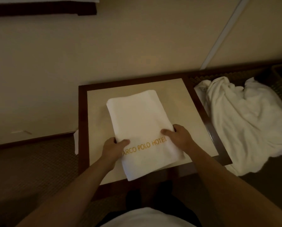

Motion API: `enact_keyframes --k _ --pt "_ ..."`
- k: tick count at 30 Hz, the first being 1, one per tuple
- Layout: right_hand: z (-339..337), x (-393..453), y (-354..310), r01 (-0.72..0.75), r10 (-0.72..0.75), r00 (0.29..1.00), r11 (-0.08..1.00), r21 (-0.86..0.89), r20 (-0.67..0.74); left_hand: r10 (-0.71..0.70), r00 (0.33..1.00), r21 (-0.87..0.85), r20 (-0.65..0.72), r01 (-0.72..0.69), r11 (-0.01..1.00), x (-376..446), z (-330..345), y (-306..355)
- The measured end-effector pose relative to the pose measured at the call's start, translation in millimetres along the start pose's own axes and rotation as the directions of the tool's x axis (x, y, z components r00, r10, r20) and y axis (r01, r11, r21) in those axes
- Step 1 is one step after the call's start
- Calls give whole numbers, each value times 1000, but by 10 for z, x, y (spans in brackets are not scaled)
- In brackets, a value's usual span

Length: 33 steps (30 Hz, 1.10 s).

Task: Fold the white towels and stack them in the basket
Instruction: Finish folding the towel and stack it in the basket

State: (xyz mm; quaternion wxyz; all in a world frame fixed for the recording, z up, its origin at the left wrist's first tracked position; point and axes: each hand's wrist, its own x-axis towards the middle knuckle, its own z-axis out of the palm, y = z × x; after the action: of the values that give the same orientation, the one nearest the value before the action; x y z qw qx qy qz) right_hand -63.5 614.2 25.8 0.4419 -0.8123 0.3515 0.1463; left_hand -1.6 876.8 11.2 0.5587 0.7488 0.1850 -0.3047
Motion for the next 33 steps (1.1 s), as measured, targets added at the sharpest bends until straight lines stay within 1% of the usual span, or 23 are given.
enact_keyframes --k 1,2,3,4,5,6,7,9,11,12,13,15,17,20,22,24,25,26,27,28,30,32,33 --pt "54 -28 44 -23 15 997 993 -119 -69 29 999 19 -21 -29 999 -12 17 -26" --pt "118 -53 80 -51 27 992 979 -198 -121 44 998 41 -37 -43 998 -31 38 -45" --pt "177 -73 90 -66 40 989 982 -176 -145 53 998 38 -35 -51 998 -32 54 -66" --pt "197 -99 74 -73 65 989 996 -56 -134 53 998 18 -14 -53 998 -16 74 -71" --pt "197 -120 37 -102 109 991 991 88 -83 44 999 -19 -2 -44 999 5 76 -74" --pt "174 -143 -5 -148 151 988 967 209 -1 24 1000 -46 1 -24 999 7 71 -49" --pt "127 -168 -19 -204 187 979 937 284 87 17 1000 -62 9 -16 998 25 68 -28" --pt "71 -244 -27 -290 203 943 891 350 264 15 1000 -60 24 -14 998 66 10 8" --pt "-24 -410 103 -350 212 917 834 428 338 58 994 -41 91 -55 998 72 101 54" --pt "-28 -466 171 -332 186 925 821 465 332 78 989 -40 123 -73 997 58 134 79" --pt "-67 -540 337 -288 159 946 813 506 283 95 981 -16 166 -94 995 24 264 103" --pt "-153 -686 592 -205 142 977 823 530 157 125 969 43 214 -137 990 -47 501 131" --pt "-342 -859 911 -174 183 982 808 562 41 168 947 124 273 -208 970 -190 863 167" --pt "-688 -1129 1379 -59 171 978 778 625 -120 245 890 184 384 -334 924 -497 1471 252" --pt "-972 -1316 1693 7 207 949 741 672 -237 293 840 190 458 -414 890 -743 1926 317" --pt "-1318 -1553 2105 68 250 906 711 700 -341 315 784 206 534 -482 851 -1016 2521 341" --pt "-1416 -1633 2221 87 264 891 698 711 -369 331 766 213 550 -513 832 -1102 2692 351" --pt "-1625 -1789 2503 111 296 866 673 731 -404 342 729 212 593 -551 807 -1282 3084 340" --pt "-1690 -1856 2579 129 299 860 658 742 -414 346 715 213 607 -566 796 -1339 3212 343" --pt "-1882 -1989 2802 147 326 840 634 759 -434 348 688 202 637 -585 786 -1485 3553 312" --pt "-2189 -2195 3158 177 364 805 606 775 -468 319 644 201 695 -600 775 -1738 4103 239" --pt "-2522 -2442 3612 203 425 743 593 779 -517 292 586 200 756 -631 750 -2097 4742 107" --pt "-2659 -2533 3788 217 439 723 589 779 -533 281 564 187 777 -631 753 -2228 5003 36"
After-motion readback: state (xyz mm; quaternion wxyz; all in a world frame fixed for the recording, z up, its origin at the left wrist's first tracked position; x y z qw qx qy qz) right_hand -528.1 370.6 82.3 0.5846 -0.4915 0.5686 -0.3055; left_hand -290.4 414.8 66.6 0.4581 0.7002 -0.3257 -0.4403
